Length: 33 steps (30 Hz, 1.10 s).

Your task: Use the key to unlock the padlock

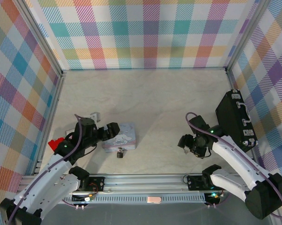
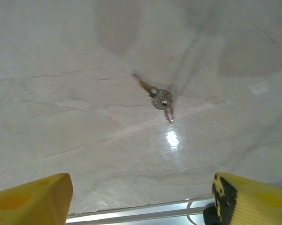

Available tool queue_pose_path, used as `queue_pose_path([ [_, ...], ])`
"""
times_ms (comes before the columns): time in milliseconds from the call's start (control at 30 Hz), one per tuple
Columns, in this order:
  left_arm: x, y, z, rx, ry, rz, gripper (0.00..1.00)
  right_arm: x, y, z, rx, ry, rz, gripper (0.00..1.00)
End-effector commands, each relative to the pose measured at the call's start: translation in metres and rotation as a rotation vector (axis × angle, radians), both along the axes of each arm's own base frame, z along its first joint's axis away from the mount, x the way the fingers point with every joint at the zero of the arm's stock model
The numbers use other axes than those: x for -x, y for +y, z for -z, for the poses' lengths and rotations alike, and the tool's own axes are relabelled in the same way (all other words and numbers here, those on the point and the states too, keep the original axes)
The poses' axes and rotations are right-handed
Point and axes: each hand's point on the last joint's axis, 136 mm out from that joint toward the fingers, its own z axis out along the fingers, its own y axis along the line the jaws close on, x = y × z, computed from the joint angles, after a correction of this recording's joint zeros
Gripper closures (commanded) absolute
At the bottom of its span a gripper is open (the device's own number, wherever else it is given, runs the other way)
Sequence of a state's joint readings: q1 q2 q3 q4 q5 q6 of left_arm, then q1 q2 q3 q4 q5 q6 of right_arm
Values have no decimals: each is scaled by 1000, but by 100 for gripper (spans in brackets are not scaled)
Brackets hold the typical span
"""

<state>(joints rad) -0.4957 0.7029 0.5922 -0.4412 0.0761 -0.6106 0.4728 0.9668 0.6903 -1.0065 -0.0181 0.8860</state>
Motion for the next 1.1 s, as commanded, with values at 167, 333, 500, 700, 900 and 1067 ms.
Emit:
queue_pose_path([
  [167, -16, -12, -10, 12, -61, -3, 0, 5, -3, 28, 18, 42, 77, 47],
  [333, -20, -13, -13, 2, -74, 0, 0, 1, -3, 39, 22, 41, 88, 59],
  [500, -21, -13, -13, 1, -79, -2, 0, -4, -2, 48, 32, 37, 91, 69],
  [700, -21, -14, -13, 4, -79, -2, 0, -10, -2, 57, 47, 34, 94, 74],
  [900, -22, -14, -14, 4, -80, -3, 0, -11, -1, 66, 53, 45, 92, 78],
  [1067, -24, -16, -16, 5, -84, -3, 0, -10, -5, 70, 71, 48, 92, 82],
])
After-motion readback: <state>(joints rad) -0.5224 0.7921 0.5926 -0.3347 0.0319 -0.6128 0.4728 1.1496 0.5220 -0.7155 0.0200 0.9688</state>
